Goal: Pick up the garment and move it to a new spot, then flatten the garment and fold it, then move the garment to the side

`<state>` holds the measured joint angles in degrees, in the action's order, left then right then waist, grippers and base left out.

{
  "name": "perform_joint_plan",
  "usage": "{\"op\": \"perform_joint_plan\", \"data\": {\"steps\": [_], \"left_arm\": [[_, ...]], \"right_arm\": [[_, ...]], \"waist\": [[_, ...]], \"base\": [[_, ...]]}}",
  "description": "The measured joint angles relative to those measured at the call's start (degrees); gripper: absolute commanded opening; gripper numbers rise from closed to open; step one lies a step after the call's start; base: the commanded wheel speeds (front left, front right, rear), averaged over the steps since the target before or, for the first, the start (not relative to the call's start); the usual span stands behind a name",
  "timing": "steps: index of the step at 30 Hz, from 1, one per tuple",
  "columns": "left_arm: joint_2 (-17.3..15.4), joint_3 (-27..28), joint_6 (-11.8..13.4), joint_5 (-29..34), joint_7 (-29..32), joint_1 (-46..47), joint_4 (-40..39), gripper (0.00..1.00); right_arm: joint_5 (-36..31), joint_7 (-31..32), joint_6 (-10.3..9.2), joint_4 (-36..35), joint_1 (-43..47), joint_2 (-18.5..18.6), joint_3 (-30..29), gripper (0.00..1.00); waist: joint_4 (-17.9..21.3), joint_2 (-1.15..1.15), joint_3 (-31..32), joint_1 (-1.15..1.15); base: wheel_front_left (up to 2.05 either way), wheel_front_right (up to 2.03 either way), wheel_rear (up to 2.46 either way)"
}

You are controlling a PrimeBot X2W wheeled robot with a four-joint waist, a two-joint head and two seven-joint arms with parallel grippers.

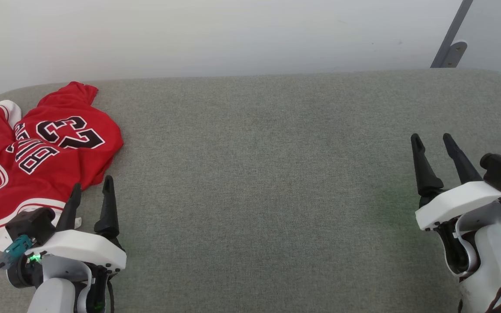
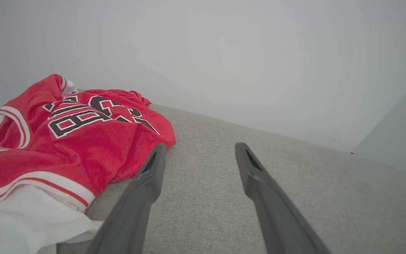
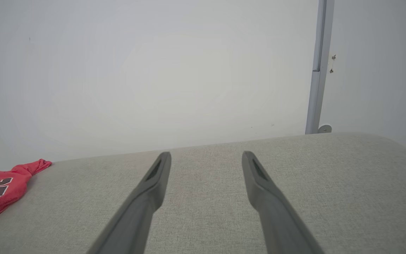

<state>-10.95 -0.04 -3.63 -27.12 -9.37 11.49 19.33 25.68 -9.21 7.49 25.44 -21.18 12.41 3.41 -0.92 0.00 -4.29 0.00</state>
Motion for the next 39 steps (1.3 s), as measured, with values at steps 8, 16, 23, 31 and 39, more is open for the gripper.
{"op": "perform_joint_plan", "data": {"steps": [8,16,23,31,39], "left_arm": [[0.16,0.78,-1.22,3.66,-1.11,0.25,0.77,1.0],[0.38,1.62,-2.09,7.25,-2.07,1.27,2.08,1.0],[1.78,2.76,-2.52,9.91,-2.85,1.8,2.67,1.0],[3.63,6.2,-2.32,13.04,-3.83,0.73,2.61,1.0],[6.01,10.05,-1.35,16.01,-4.66,-2.94,0.8,1.0]], "right_arm": [[-0.77,-1.18,0.0,0.3,-0.38,0.33,-0.37,1.0],[-3.56,-2.24,0.0,0.34,-0.48,0.52,-1.08,1.0],[-5.26,-3.01,0.0,-0.25,-0.52,0.59,-1.27,1.0],[-7.62,-3.96,0.0,-0.08,-1.71,0.58,1.94,1.0],[-9.43,-4.86,0.0,1.48,-3.97,-0.91,8.6,1.0]], "waist": [[-0.11,0.0,-0.03,0.0],[-0.29,0.0,-0.36,0.0],[-2.16,0.0,-0.71,0.0],[-7.49,0.0,-1.45,0.0],[-14.71,0.0,-2.59,0.0]], "base": [[0.0,0.0,0.0],[0.0,0.0,0.0],[0.0,0.0,0.0],[0.0,0.0,0.0],[0.0,0.0,0.0]]}}
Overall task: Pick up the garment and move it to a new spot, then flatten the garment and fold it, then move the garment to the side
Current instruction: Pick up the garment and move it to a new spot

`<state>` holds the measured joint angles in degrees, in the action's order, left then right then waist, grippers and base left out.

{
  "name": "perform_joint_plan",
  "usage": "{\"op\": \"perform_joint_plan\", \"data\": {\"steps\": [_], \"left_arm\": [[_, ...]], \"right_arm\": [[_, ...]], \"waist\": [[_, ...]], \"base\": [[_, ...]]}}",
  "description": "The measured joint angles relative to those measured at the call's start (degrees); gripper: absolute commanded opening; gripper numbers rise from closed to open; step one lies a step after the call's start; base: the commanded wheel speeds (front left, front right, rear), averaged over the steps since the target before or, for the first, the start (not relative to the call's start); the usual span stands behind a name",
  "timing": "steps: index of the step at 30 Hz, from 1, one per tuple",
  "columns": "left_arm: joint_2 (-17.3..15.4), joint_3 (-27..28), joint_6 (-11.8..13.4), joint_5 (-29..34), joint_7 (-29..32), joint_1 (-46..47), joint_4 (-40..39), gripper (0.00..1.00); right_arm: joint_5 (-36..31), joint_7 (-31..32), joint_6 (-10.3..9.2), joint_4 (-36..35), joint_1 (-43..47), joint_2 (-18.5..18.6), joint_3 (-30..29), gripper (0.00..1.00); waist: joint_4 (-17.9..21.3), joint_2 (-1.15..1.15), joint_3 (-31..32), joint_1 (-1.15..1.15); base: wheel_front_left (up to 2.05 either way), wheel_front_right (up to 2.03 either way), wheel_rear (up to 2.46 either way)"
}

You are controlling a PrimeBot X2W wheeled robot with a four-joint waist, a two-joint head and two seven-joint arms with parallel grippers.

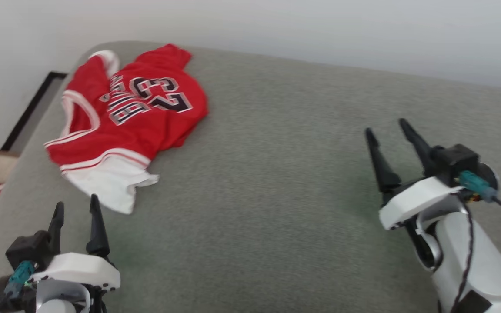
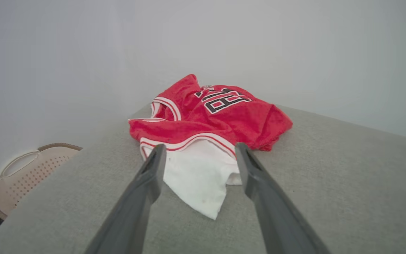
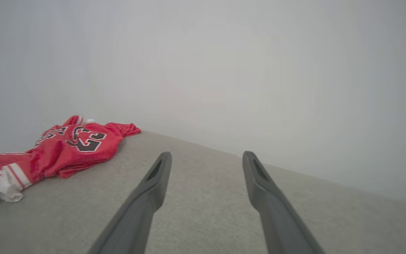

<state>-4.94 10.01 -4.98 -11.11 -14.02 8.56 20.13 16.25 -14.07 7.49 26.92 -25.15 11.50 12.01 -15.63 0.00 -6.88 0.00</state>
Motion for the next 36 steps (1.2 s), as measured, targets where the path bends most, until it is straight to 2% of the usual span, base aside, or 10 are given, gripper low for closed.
{"op": "perform_joint_plan", "data": {"steps": [9,14,20,24,26,30,33,36], "left_arm": [[1.7,2.48,1.46,1.53,-0.96,-4.15,-3.24,1.0],[1.87,1.59,2.14,-0.49,-1.05,-5.05,-3.75,1.0],[1.9,0.92,2.57,-2.18,-1.05,-5.02,-4.64,1.0],[1.7,0.32,0.47,0.1,-1.05,-2.08,-4.82,1.0],[-0.14,-0.05,-0.56,1.81,-1.05,1.29,-4.74,1.0],[-6.68,-0.7,-2.0,2.33,-1.09,10.52,-1.52,1.0],[-12.34,-2.32,-2.35,0.63,-1.09,17.94,4.69,1.0],[-18.48,-6.75,-2.5,-4.97,0.69,24.75,11.44,1.0]], "right_arm": [[-1.29,-0.85,0.01,1.2,-2.14,-1.48,6.84,1.0],[-0.74,-0.89,0.01,1.68,-2.96,-1.75,9.29,1.0],[-0.3,-0.9,0.01,1.93,-4.0,-1.85,10.24,1.0],[-0.15,-0.9,0.01,1.79,-4.7,-1.89,10.17,1.0],[-0.16,-0.9,0.01,1.58,-4.91,-1.89,10.13,1.0],[-0.21,-0.9,0.01,0.92,-5.84,-2.03,9.61,1.0],[-0.48,-0.9,0.01,0.03,-6.39,-2.45,8.65,1.0],[-0.7,-0.9,0.01,-0.62,-6.58,-3.31,8.24,1.0]], "waist": [[-7.85,0.0,-1.42,0.0],[-10.86,0.0,-2.38,0.0],[-10.33,0.0,-3.52,0.0],[-8.13,0.0,-4.46,0.0],[-6.6,0.0,-5.16,0.0],[-2.94,0.0,-7.25,0.0],[0.22,0.0,-9.31,0.0],[3.68,0.0,-11.48,0.0]], "base": [[0.0,0.0,0.0],[0.0,0.0,0.0],[0.0,0.0,0.0],[0.0,0.0,0.0],[0.0,0.0,0.0],[0.0,0.0,0.0],[0.0,0.0,0.0],[0.0,0.0,0.0]]}}
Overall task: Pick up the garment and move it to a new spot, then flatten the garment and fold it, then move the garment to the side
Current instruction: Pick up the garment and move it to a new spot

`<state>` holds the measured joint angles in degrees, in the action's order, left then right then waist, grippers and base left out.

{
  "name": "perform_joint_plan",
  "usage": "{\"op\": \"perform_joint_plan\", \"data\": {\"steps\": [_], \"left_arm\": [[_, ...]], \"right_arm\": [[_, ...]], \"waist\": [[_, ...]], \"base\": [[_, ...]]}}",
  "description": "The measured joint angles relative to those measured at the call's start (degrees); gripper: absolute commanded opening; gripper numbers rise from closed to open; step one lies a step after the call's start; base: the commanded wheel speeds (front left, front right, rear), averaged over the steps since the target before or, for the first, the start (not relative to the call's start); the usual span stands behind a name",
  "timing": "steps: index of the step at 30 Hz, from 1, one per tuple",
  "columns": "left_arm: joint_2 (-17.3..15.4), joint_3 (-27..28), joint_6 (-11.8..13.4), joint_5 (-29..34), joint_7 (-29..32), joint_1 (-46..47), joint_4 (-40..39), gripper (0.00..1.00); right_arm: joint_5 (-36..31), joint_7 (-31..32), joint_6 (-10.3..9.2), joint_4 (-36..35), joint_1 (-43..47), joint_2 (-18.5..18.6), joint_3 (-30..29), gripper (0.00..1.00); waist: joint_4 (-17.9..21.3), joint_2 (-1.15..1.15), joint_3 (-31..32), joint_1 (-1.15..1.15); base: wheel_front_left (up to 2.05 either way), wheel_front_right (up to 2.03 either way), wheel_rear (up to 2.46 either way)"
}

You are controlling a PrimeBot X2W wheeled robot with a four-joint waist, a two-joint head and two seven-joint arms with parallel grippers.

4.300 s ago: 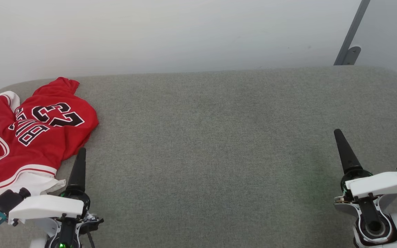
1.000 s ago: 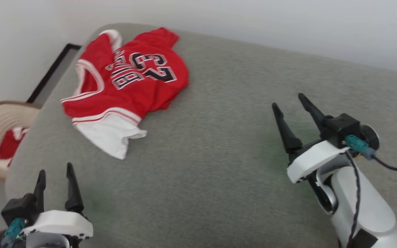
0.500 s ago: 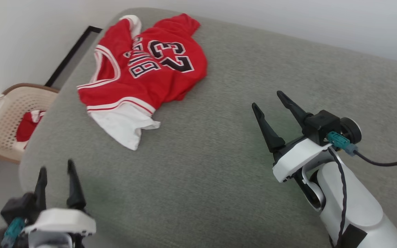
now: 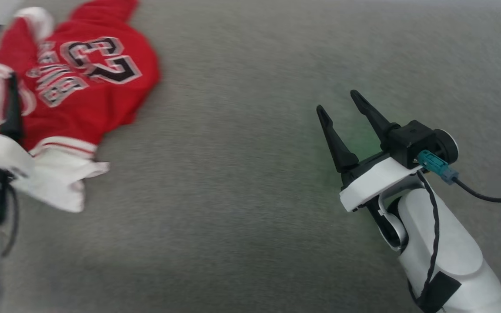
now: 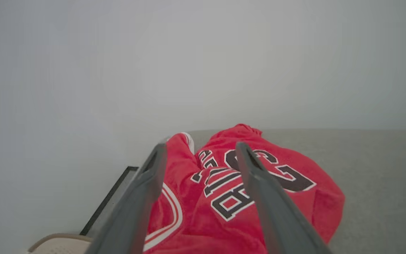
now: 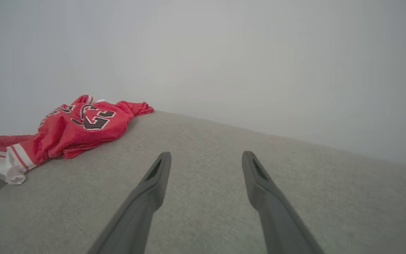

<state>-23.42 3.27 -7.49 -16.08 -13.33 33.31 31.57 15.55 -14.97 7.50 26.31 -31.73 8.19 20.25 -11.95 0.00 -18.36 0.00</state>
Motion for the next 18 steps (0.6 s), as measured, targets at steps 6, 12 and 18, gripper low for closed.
{"op": "perform_joint_plan", "data": {"steps": [6,12,18], "left_arm": [[-10.8,-6.91,-0.01,-17.25,12.62,8.58,10.92,1.0],[-19.05,-11.44,-0.02,-28.55,28.81,9.51,16.82,1.0],[-25.06,-11.59,-0.05,-34.79,33.51,8.54,20.5,1.0]], "right_arm": [[-0.29,0.0,0.0,-1.66,-0.16,-2.0,-0.77,1.0],[-0.31,0.0,0.0,-2.94,-0.32,-3.55,-1.43,1.0],[-0.44,0.0,0.0,-4.53,-0.19,-4.41,-2.66,1.0]], "waist": [[7.32,0.0,-4.17,0.0],[14.6,0.0,-7.33,0.0],[21.68,0.0,-10.74,0.0]], "base": [[0.0,0.0,0.0],[0.0,0.0,0.0],[0.0,0.0,0.0]]}}
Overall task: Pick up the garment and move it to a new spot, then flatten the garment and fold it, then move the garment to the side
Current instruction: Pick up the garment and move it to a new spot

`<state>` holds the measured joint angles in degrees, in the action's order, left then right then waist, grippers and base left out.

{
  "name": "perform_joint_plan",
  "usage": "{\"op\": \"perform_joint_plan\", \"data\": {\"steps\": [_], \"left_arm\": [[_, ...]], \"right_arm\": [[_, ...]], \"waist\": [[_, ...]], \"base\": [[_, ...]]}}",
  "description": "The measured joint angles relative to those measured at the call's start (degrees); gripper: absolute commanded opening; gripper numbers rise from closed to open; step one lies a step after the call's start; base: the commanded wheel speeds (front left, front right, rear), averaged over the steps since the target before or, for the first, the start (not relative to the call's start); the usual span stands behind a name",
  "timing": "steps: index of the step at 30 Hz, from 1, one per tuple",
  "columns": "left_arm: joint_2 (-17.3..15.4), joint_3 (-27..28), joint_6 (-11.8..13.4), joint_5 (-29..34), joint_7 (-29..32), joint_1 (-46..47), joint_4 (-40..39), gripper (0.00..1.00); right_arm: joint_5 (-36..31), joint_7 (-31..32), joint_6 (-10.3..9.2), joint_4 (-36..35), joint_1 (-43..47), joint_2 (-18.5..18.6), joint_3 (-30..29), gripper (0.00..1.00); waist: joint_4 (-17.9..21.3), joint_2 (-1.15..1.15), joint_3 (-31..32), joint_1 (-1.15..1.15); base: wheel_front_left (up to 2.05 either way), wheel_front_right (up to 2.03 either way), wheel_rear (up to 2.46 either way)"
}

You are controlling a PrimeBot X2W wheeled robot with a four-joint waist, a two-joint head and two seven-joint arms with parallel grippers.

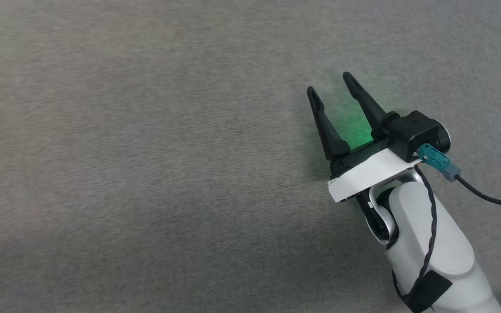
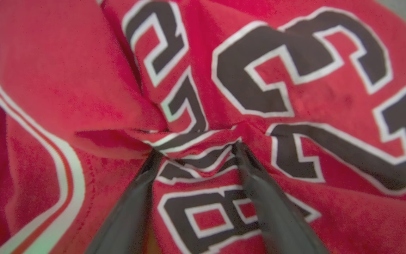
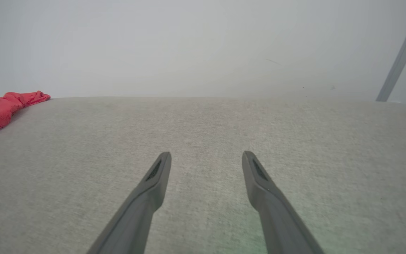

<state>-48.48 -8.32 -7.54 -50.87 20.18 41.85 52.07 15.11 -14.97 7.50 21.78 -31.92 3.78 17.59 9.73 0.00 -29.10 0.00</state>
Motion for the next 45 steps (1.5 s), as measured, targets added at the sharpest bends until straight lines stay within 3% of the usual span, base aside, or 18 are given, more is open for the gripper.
{"op": "perform_joint_plan", "data": {"steps": [4,5,6,14,21,30,36,40,45], "left_arm": [[-1.68,-0.66,0.02,-1.14,0.67,0.49,0.78,0.98],[-1.86,-0.91,0.08,-1.2,0.56,0.59,0.83,0.36],[-1.81,-1.21,0.18,-1.43,0.09,0.64,0.89,0.0],[1.36,-5.73,0.32,4.3,-13.5,2.24,2.25,0.0],[3.32,-12.36,0.22,11.06,-23.24,9.55,-4.88,0.0],[5.82,-30.9,0.05,7.89,-22.64,16.03,-26.62,0.0],[6.7,-50.41,0.04,0.9,-20.37,20.43,-43.78,0.0],[5.13,-62.97,-0.02,-3.61,-18.49,22.36,-50.04,0.0],[1.68,-64.84,-0.01,-4.98,-14.1,22.42,-51.56,0.0]], "right_arm": [[-0.48,0.0,0.0,-0.42,1.09,-0.08,-0.81,1.0],[-0.52,0.0,0.0,-0.45,1.24,-0.09,-0.93,1.0],[-0.59,0.0,0.0,-0.58,1.41,-0.09,-1.11,1.0],[-0.43,0.0,0.0,-1.62,2.17,-0.11,-2.0,1.0],[0.86,0.0,0.0,-1.38,3.67,-0.26,-1.97,1.0],[2.63,0.0,0.0,-2.63,5.8,-0.55,-3.56,1.0],[4.04,-0.01,0.0,-4.86,6.29,-0.69,-6.79,1.0],[5.53,0.0,0.0,-6.59,6.81,-0.74,-9.42,1.0],[6.92,0.0,0.0,-8.0,8.18,-0.71,-12.98,1.0]], "waist": [[2.03,-0.01,-1.71,0.0],[2.25,-0.01,-1.78,0.0],[2.24,0.0,-1.67,0.0],[0.34,0.0,2.68,0.0],[-1.36,0.0,7.73,0.0],[1.05,0.0,9.56,0.0],[3.9,0.0,8.33,0.0],[6.1,0.0,7.48,0.0],[8.62,0.0,6.62,0.0]], "base": [[0.0,0.0,0.0],[0.0,0.0,0.0],[0.0,0.0,0.0],[0.0,0.0,0.0],[0.0,0.0,0.0],[0.0,0.0,0.0],[0.0,0.0,0.0],[0.0,0.0,0.0],[0.0,0.0,0.0]]}}
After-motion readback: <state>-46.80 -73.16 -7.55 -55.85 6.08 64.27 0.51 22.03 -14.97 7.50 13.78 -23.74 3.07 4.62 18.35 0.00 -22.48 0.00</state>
